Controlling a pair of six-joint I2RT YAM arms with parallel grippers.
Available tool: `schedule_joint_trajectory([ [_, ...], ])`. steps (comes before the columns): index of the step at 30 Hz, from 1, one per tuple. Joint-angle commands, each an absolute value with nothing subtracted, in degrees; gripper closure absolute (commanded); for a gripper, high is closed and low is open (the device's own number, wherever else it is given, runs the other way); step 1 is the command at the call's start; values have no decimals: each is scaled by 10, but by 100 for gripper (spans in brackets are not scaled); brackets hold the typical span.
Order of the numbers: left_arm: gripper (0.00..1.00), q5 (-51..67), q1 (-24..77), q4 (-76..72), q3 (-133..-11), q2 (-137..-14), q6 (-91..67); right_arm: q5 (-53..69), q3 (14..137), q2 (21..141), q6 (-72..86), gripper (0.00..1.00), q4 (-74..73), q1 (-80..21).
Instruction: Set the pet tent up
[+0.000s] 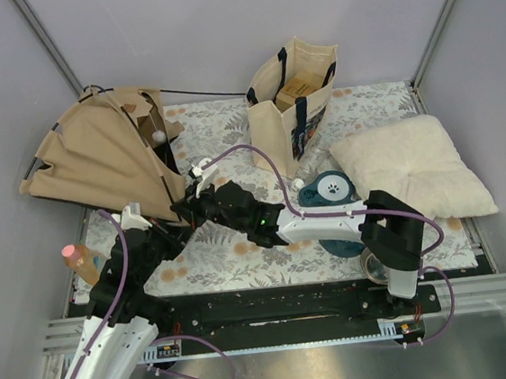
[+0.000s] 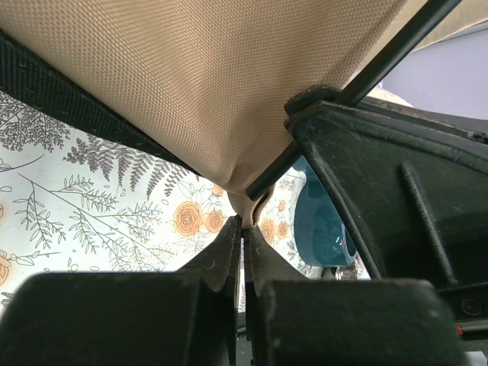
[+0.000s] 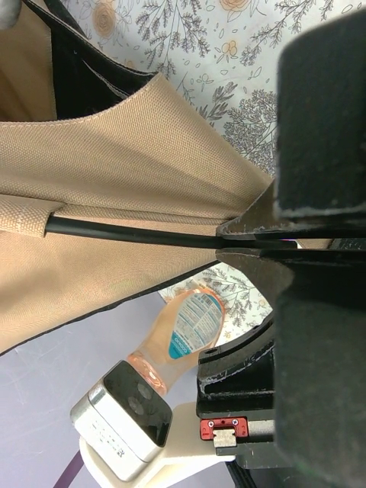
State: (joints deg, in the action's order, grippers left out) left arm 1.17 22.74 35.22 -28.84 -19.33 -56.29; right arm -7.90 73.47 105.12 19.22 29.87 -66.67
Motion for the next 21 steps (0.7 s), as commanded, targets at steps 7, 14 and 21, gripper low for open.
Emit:
schedule_joint_trajectory([
  [7,100,103,240,471,-275,-206,-557,-158,756,992,179,100,418,-624],
  [14,100,102,240,470,-274,-209,-559,-143,758,990,199,100,417,-621],
  [21,100,100,241,471,-275,-212,-557,-138,758,986,211,100,413,-621],
])
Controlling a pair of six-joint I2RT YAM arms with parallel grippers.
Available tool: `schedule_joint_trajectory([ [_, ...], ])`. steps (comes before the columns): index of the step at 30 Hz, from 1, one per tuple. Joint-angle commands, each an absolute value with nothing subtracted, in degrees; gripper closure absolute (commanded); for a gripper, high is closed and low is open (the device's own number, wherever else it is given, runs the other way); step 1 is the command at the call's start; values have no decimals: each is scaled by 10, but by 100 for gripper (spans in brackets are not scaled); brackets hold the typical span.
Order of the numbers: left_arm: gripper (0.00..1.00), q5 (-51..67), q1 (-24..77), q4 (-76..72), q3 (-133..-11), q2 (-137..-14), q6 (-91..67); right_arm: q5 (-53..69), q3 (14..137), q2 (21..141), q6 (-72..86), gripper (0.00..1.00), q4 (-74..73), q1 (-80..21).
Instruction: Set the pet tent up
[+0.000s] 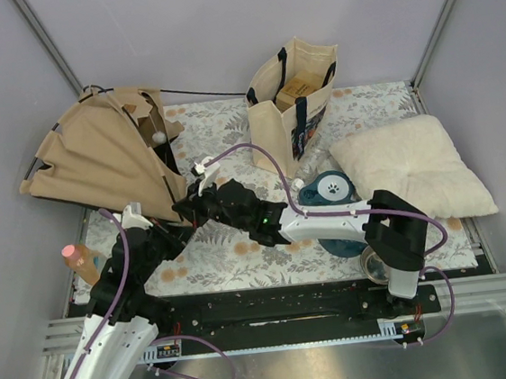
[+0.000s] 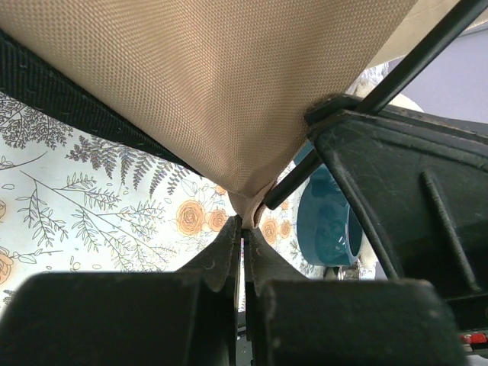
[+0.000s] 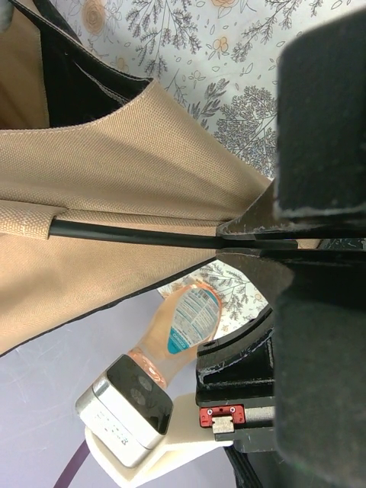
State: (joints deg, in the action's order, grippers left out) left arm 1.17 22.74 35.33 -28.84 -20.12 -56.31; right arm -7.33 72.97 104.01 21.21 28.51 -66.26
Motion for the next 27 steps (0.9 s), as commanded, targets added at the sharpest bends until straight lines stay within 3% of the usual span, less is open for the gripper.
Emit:
schedule_joint_trajectory([
  [1,100,101,240,471,-275,-213,-556,-139,757,985,214,100,411,-621],
  [27,100,100,239,475,-278,-203,-558,-136,770,1031,233,100,408,-615],
])
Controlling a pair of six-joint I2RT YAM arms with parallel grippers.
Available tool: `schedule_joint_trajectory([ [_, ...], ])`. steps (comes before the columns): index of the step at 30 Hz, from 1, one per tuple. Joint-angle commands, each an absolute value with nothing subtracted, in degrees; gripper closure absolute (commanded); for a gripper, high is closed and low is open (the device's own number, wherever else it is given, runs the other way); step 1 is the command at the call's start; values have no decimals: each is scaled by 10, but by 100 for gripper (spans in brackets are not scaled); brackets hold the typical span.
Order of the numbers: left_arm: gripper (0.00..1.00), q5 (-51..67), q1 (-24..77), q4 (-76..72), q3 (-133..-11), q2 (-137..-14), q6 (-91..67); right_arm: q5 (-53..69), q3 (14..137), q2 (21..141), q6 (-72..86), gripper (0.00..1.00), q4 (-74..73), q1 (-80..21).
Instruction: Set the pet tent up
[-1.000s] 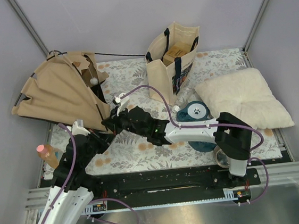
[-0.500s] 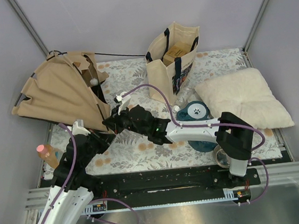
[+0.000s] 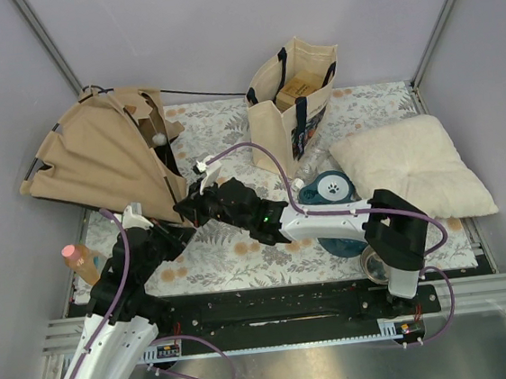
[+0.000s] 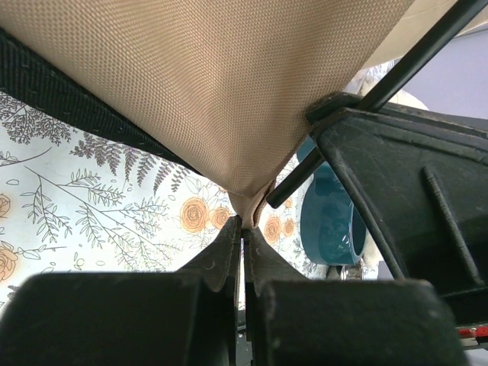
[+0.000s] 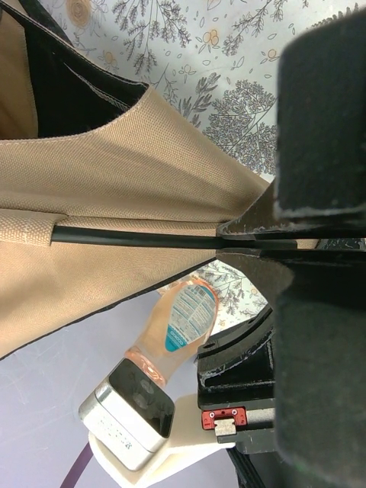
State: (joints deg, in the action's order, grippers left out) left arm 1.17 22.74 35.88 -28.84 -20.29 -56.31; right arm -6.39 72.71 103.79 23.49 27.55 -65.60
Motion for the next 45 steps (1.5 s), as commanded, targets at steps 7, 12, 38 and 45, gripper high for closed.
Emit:
schedule_joint_trajectory([
  [7,100,99,240,476,-277,-204,-558,-138,773,1037,235,100,404,-617],
  [12,100,101,240,475,-278,-203,-558,-137,775,1042,231,100,398,-618],
  [38,100,72,240,489,-325,-235,-526,-138,736,1044,197,100,414,-621],
  [45,100,73,240,487,-328,-245,-522,-124,737,1032,214,100,416,-621],
])
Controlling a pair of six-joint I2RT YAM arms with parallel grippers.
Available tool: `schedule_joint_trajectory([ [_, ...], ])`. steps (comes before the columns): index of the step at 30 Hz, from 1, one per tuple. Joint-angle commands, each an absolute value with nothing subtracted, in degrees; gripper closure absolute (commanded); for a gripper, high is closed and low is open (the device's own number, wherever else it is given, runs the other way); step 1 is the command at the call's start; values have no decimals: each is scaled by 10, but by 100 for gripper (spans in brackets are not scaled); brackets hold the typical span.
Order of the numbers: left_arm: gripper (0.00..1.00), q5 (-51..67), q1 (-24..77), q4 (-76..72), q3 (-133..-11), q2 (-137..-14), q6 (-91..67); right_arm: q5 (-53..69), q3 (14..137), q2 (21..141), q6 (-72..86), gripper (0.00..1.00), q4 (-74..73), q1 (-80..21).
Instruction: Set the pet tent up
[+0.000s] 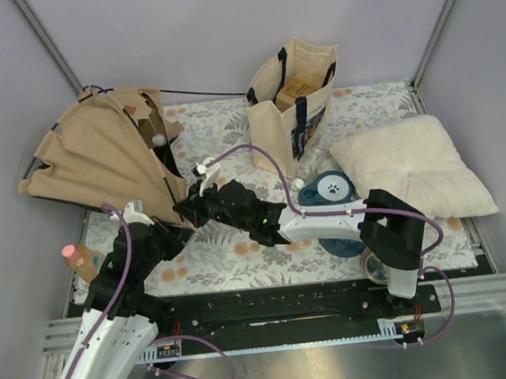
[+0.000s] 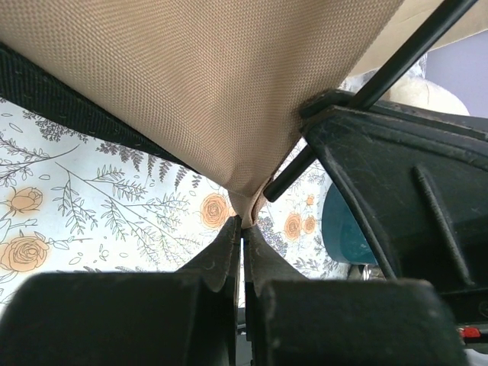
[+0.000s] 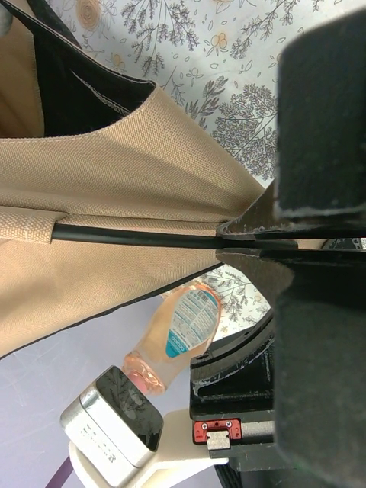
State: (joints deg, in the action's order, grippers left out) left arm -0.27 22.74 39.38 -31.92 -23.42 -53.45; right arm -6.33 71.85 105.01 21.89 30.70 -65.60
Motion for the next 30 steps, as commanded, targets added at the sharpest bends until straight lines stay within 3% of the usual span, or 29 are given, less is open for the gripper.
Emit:
schedule_joint_trajectory([
  [1,100,73,239,485,-328,-246,-520,-118,739,1029,221,100,416,-621],
  [30,100,86,240,462,-318,-250,-533,-149,759,1061,225,100,396,-636],
])
